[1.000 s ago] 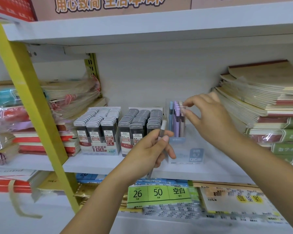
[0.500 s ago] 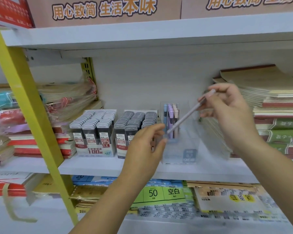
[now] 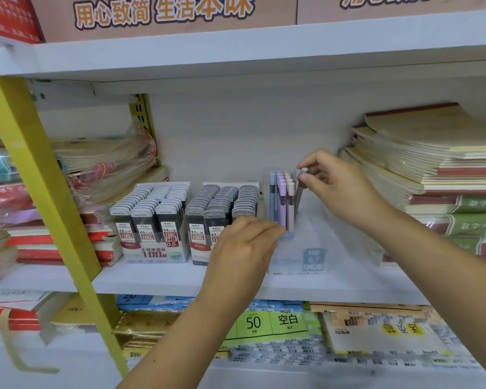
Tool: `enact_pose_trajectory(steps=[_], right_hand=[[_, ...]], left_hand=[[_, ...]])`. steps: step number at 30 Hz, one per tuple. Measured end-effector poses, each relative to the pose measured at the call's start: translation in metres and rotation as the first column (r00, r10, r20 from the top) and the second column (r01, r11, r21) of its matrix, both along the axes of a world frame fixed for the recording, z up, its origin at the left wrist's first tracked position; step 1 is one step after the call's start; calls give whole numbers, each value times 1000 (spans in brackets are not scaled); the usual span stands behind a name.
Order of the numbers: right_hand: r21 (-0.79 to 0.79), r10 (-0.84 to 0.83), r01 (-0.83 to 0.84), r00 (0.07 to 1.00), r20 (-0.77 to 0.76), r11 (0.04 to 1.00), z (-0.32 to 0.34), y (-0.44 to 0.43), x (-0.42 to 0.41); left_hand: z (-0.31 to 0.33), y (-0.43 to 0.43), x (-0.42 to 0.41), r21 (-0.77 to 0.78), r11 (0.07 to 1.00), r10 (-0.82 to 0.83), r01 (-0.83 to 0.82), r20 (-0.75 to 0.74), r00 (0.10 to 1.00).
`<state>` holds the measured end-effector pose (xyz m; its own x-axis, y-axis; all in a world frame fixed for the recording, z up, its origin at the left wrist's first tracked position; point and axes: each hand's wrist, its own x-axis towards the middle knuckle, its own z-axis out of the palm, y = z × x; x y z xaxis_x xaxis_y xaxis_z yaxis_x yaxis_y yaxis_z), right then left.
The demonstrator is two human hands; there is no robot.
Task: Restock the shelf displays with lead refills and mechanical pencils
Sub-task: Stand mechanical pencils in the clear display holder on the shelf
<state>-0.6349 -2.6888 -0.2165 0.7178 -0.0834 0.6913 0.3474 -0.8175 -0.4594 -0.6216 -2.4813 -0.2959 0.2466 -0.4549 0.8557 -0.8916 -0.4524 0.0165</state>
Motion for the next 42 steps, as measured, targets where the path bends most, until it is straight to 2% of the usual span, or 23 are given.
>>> enact_pose_trajectory(steps=[5,12,17,20,24,30,31,33,35,37,39,40,41,42], right_hand=[[-61,-82,85,996,46,995,5,-10,5],[-105,-110,110,994,10,988,4,-11,8],[-224,-154,150,988,0,963,7,-12,12],[-216,-178,168,983,-31,962,6,-15,17],[-314,-242,237,970,22,919,2,-17,21],[-256,-269,223,949,-163,941,11,-13,12],[-223,-248,213,959,-139,951,11,-10,5],[-79,-183,184,983,14,980,5,1,-21],[64,-83,69,968,236,996,-14,18,-59],[130,23,-75,931,363,989,-50,39,-97],[168,101,-151,956,275,974,-111,56,-124],[186,120,-146,982,143,972,-150,65,-133],[216,125,-113,991,-45,970,-193,74,-139],[250,137,-68,953,-270,966,-239,85,-145]], left_hand=[[0,-1,0,-9,1000,-8,8,-9,1000],[-1,0,0,-19,1000,-13,13,-17,1000],[-1,0,1,-19,1000,-10,10,-8,1000],[-2,0,1,-21,1000,-11,11,-3,1000],[-2,0,1,-9,1000,-19,19,-22,1000],[4,1,-6,0,1000,-19,19,-65,998],[4,2,-10,-10,1000,-20,19,-76,997],[-3,9,-17,-48,999,-18,14,-82,997],[-21,25,-27,-118,993,-36,27,-68,997],[-55,47,-40,-175,984,-55,38,-93,994],[-110,76,-54,-127,992,-33,0,-260,965],[-143,90,-62,-68,997,3,-33,-404,915],[-176,103,-70,14,999,52,-53,-568,821],[-211,115,-76,111,993,114,-48,-720,685]])
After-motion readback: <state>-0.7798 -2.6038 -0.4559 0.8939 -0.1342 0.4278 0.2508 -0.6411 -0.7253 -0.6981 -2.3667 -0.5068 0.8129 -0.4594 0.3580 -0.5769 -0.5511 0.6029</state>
